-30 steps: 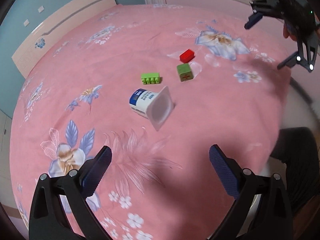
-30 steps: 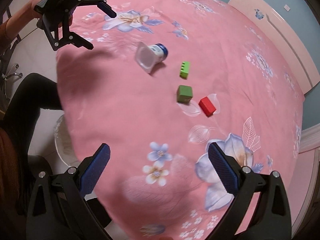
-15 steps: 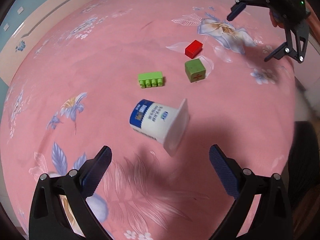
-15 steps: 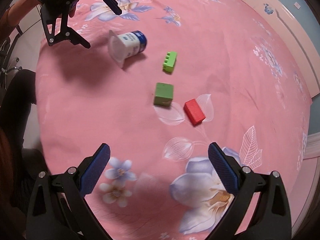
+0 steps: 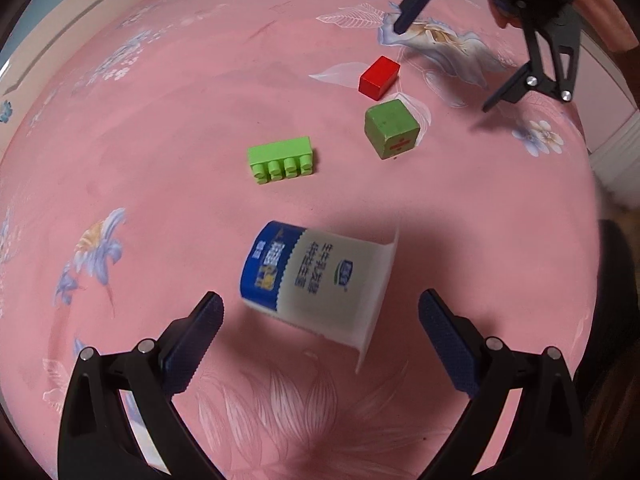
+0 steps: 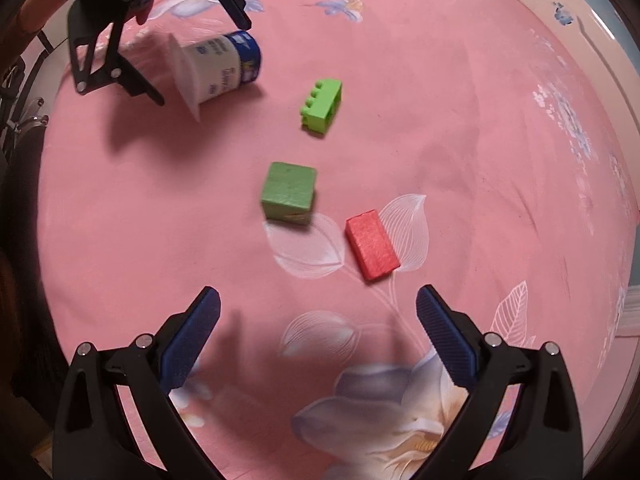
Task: Collect trash
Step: 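Grasp the white yogurt cup with left tool while right tool grasps red block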
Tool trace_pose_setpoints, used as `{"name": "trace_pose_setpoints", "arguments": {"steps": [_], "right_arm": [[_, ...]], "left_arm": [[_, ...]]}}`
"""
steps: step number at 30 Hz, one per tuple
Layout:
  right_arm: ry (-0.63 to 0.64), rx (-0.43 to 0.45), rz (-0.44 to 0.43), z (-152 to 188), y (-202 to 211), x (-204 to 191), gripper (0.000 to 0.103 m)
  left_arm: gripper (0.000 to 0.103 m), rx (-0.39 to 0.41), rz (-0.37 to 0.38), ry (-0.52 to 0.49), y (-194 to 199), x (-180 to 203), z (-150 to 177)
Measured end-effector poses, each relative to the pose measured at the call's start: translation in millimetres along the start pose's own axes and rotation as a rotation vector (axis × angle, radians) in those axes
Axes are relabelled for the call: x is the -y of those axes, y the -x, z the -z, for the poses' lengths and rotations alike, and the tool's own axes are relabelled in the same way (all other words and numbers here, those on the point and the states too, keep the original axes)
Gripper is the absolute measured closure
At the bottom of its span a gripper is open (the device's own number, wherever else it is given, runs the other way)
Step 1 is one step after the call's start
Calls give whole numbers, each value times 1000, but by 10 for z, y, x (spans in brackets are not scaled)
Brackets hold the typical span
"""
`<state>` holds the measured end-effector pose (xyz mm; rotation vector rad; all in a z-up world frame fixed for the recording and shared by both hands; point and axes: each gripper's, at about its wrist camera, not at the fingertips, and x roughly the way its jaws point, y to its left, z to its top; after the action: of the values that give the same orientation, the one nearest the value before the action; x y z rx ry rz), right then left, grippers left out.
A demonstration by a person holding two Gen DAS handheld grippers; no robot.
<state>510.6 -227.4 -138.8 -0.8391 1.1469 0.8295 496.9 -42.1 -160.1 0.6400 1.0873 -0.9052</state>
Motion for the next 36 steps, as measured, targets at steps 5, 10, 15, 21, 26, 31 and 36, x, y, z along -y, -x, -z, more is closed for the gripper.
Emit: {"name": "trace_pose_setpoints", "arguments": {"steps": [5, 10, 15, 21, 26, 31, 36], "right_arm": [[11, 4, 15, -73, -133, 96, 7], [8, -10, 10, -109, -274, 184, 23], [7, -27, -3, -159, -377, 233, 37], [25, -30, -20, -219, -386, 226, 57], [26, -42, -30, -226, -374, 166, 68], [19, -47, -39, -219, -372, 133, 81], [4, -44, -50, -191, -347, 95, 82]], "left_arm": [[4, 4, 19, -7, -79, -12, -59], [4, 2, 34, -15, -127, -30, -65], [22, -8, 40, -20, -177, -26, -96], [30, -11, 43, -21, -243, -34, -137], [32, -5, 39, -9, -240, -27, -170], [34, -6, 37, -20, -218, 34, -166], [36, -10, 35, -19, -179, 75, -117]]}}
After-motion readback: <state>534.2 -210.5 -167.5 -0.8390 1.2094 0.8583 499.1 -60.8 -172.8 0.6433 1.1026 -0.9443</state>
